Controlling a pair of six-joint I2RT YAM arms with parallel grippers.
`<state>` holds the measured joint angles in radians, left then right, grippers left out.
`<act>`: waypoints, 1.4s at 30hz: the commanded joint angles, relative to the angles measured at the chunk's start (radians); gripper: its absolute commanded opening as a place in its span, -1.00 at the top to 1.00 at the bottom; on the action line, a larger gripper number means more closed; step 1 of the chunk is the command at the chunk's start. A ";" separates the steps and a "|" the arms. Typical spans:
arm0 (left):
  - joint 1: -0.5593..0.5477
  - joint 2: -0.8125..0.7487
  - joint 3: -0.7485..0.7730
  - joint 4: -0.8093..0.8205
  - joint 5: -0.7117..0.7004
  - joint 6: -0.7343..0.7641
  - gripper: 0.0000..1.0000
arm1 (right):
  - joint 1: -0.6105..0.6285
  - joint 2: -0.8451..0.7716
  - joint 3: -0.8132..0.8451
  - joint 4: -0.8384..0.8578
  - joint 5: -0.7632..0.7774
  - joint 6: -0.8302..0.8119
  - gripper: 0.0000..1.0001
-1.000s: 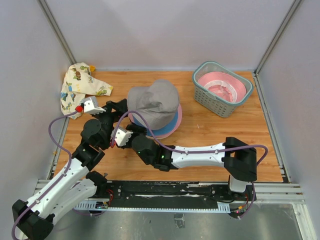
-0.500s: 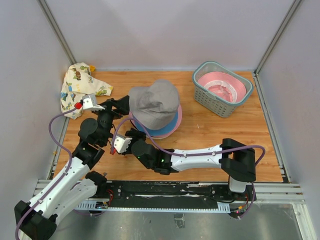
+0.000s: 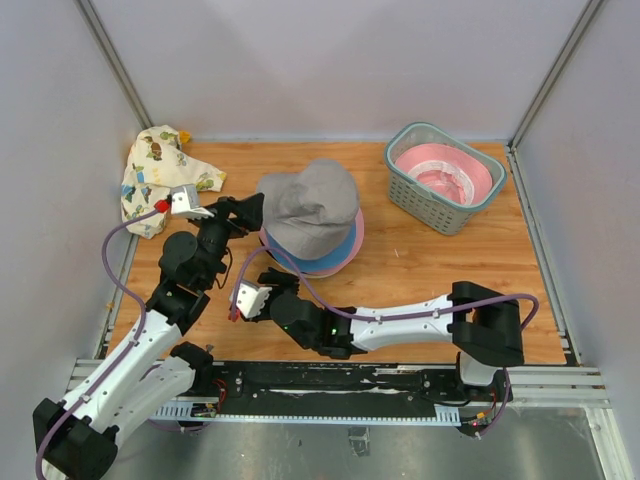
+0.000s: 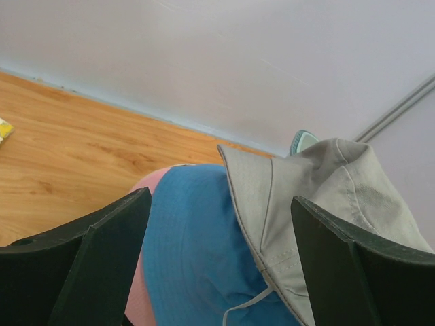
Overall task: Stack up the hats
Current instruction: Stack the hat on the hat.
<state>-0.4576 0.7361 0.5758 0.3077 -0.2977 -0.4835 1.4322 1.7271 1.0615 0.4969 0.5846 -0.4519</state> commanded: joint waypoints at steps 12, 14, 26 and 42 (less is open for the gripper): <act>0.014 0.049 0.015 0.055 0.158 -0.077 -0.08 | 0.090 -0.172 -0.138 -0.020 0.114 0.189 -0.14; 0.014 0.069 0.014 0.065 0.177 -0.078 0.21 | 0.099 -0.203 -0.162 -0.041 0.130 0.232 -0.14; 0.018 0.092 -0.043 0.085 0.124 -0.143 0.99 | 0.129 -0.538 -0.353 -0.236 0.237 0.515 -0.14; 0.019 0.180 -0.041 0.010 -0.016 -0.280 0.99 | 0.012 -0.952 -0.390 -0.401 0.456 0.586 -0.22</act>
<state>-0.4461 0.8993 0.5411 0.3405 -0.2535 -0.7151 1.5307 0.8383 0.6846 0.0998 1.0191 0.1265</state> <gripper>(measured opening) 0.025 0.606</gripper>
